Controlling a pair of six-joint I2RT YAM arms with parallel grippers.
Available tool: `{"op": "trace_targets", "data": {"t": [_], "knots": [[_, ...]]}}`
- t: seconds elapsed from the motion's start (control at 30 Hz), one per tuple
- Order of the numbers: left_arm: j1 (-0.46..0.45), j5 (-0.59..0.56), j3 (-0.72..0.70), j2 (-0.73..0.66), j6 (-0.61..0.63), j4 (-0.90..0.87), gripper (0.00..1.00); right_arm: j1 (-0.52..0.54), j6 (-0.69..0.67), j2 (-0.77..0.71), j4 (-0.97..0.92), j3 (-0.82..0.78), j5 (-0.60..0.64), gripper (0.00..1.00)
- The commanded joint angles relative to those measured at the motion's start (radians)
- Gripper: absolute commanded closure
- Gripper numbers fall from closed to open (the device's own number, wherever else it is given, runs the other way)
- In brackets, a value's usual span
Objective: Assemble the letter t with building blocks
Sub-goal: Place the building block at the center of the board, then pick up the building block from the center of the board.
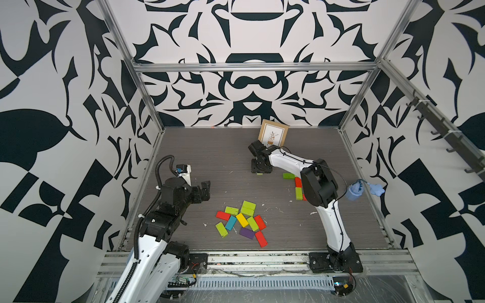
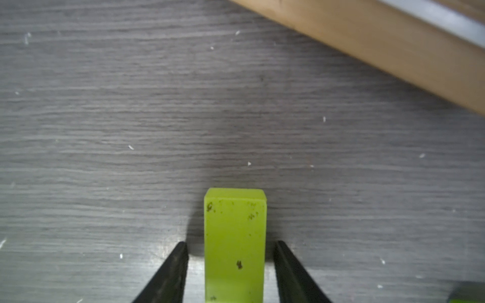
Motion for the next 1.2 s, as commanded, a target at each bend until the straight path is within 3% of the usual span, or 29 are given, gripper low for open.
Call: {"op": "trace_targets", "data": {"t": [0.0,0.23,0.37,0.5,0.77,1.17], "knots": [[0.000,0.011,-0.002,-0.011,-0.005,0.006,0.00,-0.001,-0.032,-0.072,-0.039,0.003,-0.026,0.38],[0.000,0.007,0.000,-0.009,-0.005,0.000,0.00,0.033,-0.265,-0.259,0.096,-0.173,-0.106,0.25],[0.000,0.002,0.003,-0.008,-0.004,-0.006,0.00,0.098,-0.510,-0.367,0.174,-0.312,-0.146,0.23],[0.000,-0.006,0.004,-0.012,-0.003,-0.010,0.00,0.145,-0.662,-0.398,0.146,-0.377,-0.178,0.24],[0.000,-0.013,0.004,-0.020,0.000,-0.010,0.00,0.208,-0.812,-0.445,0.166,-0.515,-0.264,0.29],[0.000,-0.013,-0.002,-0.025,-0.001,-0.001,0.00,0.248,-0.887,-0.382,0.125,-0.518,-0.281,0.36]]}}
